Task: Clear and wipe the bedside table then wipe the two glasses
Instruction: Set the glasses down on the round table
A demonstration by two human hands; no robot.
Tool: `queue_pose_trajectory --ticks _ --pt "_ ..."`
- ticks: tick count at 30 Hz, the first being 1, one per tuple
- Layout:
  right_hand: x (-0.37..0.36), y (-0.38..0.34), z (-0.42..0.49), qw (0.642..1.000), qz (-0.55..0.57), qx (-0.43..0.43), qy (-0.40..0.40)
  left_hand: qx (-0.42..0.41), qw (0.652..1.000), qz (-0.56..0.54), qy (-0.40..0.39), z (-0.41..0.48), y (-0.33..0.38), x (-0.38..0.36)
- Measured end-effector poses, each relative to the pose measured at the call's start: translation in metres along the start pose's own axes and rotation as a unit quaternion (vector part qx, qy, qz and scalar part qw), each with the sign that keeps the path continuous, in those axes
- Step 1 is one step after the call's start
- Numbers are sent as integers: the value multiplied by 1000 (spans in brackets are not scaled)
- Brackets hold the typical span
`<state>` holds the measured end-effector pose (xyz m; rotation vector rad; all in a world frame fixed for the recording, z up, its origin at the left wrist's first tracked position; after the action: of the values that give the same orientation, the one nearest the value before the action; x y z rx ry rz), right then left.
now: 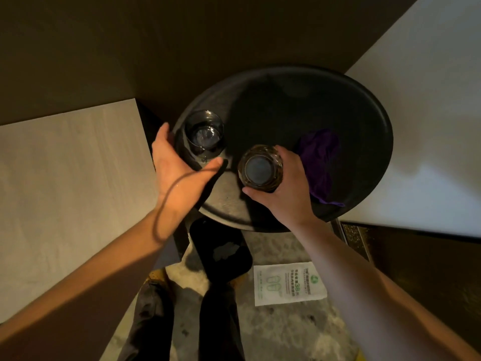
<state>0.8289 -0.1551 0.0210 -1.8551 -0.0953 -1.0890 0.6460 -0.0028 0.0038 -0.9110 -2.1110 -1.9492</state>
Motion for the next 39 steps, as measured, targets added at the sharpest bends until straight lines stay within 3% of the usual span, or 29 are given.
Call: queue_pose_trajectory --ticks 7,16,27,39 --pt "-5 -6 4 999 -32 -2 3 -43 999 19 3 18 30 -7" --pt "-8 -30 8 998 -56 15 -5 -16 998 2 60 14 36 21" --pt "-95 -145 9 999 -6 27 -38 53 982 -35 177 10 -39 176" --pt "-261 -271 5 999 5 37 -33 105 972 -5 210 31 -154 352"
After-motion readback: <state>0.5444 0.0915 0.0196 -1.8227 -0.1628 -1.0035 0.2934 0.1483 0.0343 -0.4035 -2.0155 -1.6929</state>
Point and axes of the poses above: each hand's wrist, its own z-axis towards the middle knuckle, its own x-axis out of the back of the hand, y = z × x, the point moved 4 cm from there along z, towards the middle knuckle, and after that the axes turned 3 degrees about -x, right-handed, at the moved point
